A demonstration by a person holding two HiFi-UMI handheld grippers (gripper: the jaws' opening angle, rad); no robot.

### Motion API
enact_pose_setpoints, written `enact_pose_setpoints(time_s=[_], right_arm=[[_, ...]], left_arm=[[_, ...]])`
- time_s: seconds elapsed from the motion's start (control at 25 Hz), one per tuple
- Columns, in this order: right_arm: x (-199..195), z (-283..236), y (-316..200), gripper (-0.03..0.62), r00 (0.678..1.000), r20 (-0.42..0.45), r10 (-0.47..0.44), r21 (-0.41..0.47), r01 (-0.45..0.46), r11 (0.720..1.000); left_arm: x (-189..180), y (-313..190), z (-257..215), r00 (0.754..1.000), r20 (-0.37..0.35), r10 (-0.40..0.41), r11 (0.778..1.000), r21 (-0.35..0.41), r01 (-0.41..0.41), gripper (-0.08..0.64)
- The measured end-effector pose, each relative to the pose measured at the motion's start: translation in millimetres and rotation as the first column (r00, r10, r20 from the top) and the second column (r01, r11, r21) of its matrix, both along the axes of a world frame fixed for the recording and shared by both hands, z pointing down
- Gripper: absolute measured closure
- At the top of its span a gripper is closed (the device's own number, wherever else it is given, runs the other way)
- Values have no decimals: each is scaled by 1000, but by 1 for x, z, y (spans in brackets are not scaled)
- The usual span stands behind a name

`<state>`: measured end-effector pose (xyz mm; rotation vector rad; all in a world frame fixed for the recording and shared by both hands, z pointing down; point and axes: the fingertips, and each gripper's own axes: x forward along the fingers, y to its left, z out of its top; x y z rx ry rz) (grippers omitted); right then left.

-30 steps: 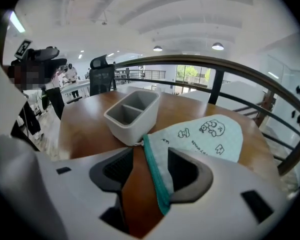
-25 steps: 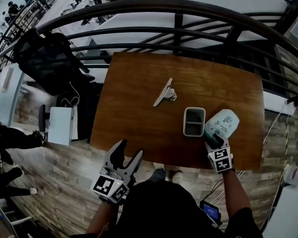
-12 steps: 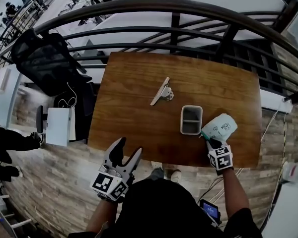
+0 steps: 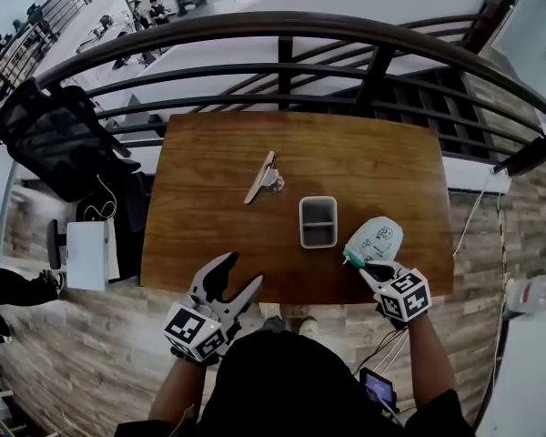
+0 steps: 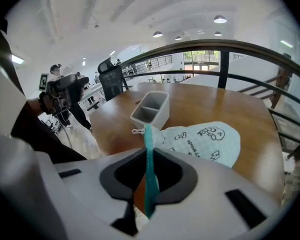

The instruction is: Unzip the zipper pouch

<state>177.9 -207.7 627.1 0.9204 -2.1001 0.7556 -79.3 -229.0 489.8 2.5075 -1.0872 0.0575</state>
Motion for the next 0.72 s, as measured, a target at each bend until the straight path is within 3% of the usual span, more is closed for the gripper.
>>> enact_pose_setpoints(time_s=[0.12,0.28,0.52,0.72], right_arm=[[-6,-23,5,558,999,43,-34,11,33,999],[-14,-49,11,558,993,71,-94,35,91,995],[-34,-82,10,558,968,176,-179,36,175,984],[-59,-109,18,558,918,253,-305,49,303,952]], left_arm=[[23,4,2,992,-32,124,992,2,-124,291],[51,14,0,962,-66,266,964,23,-265,322],[85,25,-7,897,3,441,894,84,-440,322],[95,29,-12,858,21,513,853,105,-512,324]])
